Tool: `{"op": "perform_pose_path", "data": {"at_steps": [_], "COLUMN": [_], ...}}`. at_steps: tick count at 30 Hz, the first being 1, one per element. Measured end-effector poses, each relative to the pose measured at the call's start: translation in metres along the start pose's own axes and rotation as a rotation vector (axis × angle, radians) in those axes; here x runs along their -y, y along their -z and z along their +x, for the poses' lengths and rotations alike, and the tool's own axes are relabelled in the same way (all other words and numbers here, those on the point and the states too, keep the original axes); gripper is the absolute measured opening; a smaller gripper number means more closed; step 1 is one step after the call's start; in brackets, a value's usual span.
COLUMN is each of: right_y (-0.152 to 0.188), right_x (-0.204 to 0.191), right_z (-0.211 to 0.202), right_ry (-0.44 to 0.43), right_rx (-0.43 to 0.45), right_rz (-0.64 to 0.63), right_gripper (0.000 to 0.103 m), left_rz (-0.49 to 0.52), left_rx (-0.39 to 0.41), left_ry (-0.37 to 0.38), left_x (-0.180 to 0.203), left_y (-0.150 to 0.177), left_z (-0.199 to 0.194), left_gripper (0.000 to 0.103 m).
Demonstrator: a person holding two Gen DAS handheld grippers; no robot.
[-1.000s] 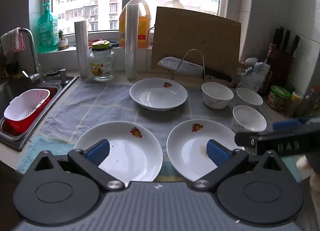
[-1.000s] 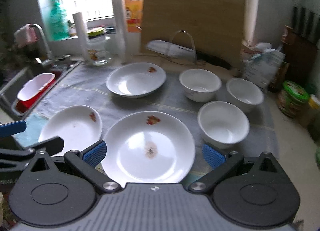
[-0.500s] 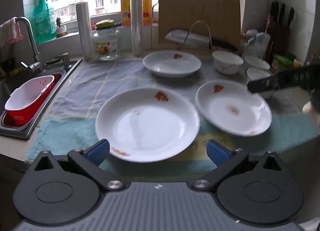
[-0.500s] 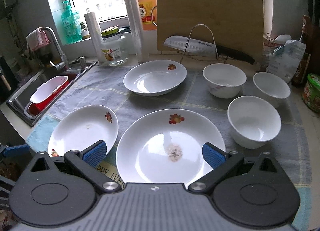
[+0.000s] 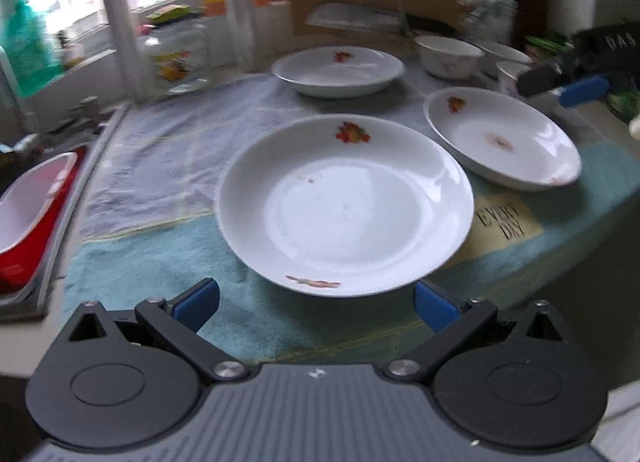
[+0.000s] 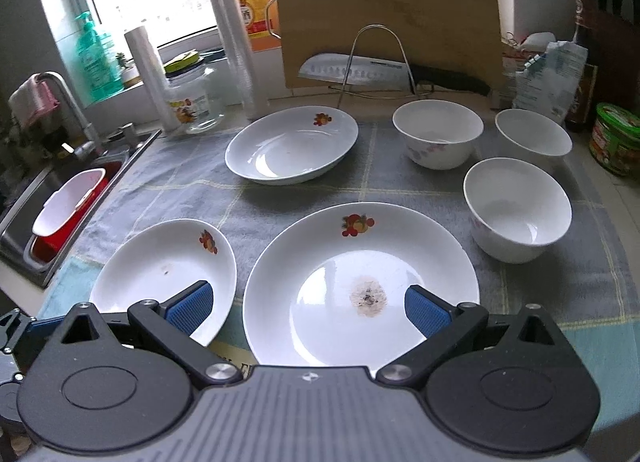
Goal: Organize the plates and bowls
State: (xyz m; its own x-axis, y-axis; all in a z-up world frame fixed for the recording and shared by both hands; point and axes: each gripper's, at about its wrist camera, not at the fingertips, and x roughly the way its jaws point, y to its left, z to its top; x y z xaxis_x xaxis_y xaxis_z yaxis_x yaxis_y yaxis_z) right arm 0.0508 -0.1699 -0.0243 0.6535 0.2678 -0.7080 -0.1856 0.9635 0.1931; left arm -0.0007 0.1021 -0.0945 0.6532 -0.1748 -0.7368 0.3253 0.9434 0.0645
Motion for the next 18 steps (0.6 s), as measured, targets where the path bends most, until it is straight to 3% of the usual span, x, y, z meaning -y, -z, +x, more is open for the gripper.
{"op": "perform_pose_path", "data": {"at_steps": [6, 18], "right_y": [0.000, -0.003], "right_x": [-0.015, -0.051], "right_z": [0.004, 0.017], "right_ry": [0.050, 0.142], "right_rx": [-0.005, -0.030], "right_rz": [0.017, -0.003], "right_gripper": [0.103, 0.103], "left_rz": [0.100, 0.178], "left_rx": [-0.004, 0.011], "left_ry": [0.107, 0.299], "left_x": [-0.017, -0.039], "left_y": [0.000, -0.002], "left_z": [0.013, 0.034], "left_gripper": [0.102, 0.102]}}
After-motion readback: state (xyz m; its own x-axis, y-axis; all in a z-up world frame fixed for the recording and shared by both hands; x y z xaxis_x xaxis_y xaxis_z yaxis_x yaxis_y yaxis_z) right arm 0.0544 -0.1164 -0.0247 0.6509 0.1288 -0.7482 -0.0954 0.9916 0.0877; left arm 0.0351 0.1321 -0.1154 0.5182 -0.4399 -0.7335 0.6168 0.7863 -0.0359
